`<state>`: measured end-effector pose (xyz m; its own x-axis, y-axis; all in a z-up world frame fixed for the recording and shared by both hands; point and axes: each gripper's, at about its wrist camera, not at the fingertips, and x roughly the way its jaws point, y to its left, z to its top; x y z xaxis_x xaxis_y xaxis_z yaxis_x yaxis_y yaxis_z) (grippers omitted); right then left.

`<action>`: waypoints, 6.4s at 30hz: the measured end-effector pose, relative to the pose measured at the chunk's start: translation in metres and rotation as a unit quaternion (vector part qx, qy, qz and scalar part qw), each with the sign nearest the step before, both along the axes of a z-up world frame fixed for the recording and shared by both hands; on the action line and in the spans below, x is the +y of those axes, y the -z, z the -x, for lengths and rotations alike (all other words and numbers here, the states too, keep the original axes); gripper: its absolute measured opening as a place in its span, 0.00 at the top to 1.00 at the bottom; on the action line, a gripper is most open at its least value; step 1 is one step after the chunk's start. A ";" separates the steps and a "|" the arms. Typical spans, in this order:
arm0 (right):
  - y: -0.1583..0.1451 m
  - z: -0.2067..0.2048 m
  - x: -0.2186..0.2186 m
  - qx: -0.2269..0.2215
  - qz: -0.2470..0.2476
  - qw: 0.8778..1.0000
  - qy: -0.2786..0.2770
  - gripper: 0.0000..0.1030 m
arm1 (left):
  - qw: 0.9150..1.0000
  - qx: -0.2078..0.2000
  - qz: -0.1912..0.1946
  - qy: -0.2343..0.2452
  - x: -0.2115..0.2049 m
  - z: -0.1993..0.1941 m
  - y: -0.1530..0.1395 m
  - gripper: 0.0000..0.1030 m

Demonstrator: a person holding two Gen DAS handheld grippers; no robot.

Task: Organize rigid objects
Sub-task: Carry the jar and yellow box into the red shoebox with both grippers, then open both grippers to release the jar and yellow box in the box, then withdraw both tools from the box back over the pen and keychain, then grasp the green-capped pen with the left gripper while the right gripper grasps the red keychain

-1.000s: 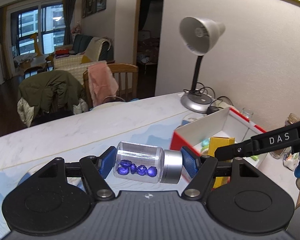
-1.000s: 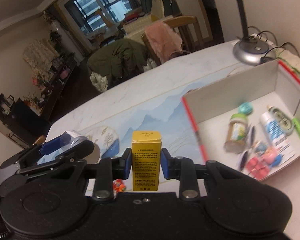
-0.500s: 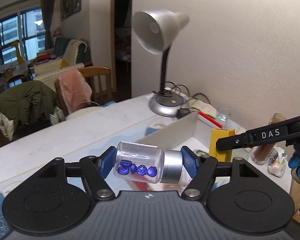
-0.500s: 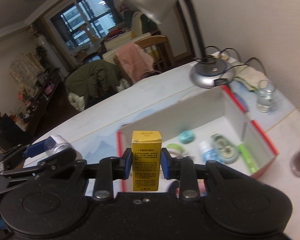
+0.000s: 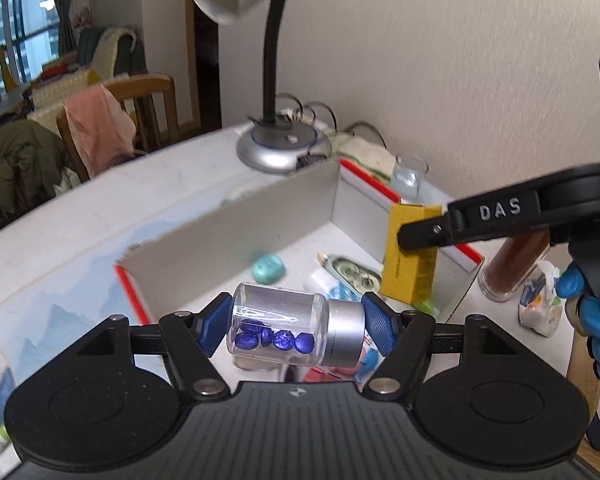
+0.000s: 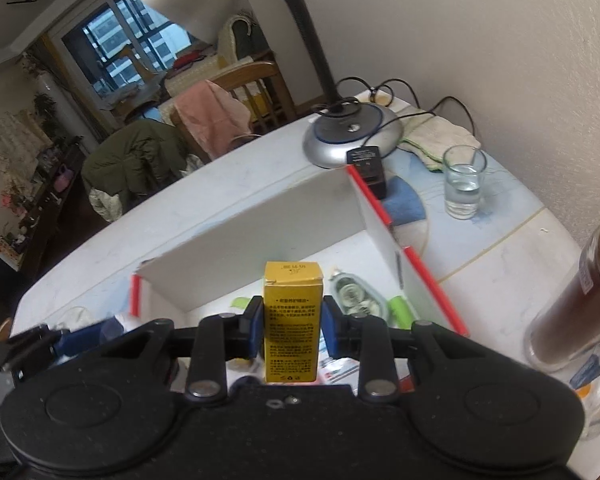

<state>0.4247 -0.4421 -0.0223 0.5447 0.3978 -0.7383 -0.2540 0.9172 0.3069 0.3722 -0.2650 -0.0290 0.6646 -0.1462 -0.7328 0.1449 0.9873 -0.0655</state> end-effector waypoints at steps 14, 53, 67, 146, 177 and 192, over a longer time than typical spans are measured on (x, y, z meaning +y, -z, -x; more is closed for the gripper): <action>0.046 -0.040 0.016 0.048 0.070 0.995 -0.055 0.72 | 0.998 0.056 0.005 0.026 -0.035 -0.042 0.048 0.32; 0.063 -0.064 0.034 0.068 0.095 0.989 -0.091 0.48 | 0.991 0.120 0.026 0.045 -0.047 -0.079 0.073 0.28; 0.034 -0.047 0.025 0.035 0.072 0.993 -0.089 0.31 | 0.996 0.081 0.024 0.034 -0.036 -0.049 0.048 0.22; 0.107 0.167 0.354 -0.004 0.142 0.958 -0.250 0.19 | 0.998 0.036 -0.011 -0.042 0.347 0.099 0.104 0.00; 0.136 0.161 0.387 -0.021 0.184 0.941 -0.282 0.69 | 0.999 0.015 -0.037 -0.021 0.334 0.089 0.129 0.48; 0.130 0.163 0.351 -0.005 0.152 0.962 -0.227 0.75 | 0.999 0.038 -0.006 -0.035 0.310 0.095 0.124 0.83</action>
<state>0.2618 -0.0913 -0.1524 0.3730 0.3626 -0.8541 -0.6511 0.7580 0.0374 0.2769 0.0452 -0.1533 0.6152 -0.0923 -0.7829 0.0711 0.9956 -0.0615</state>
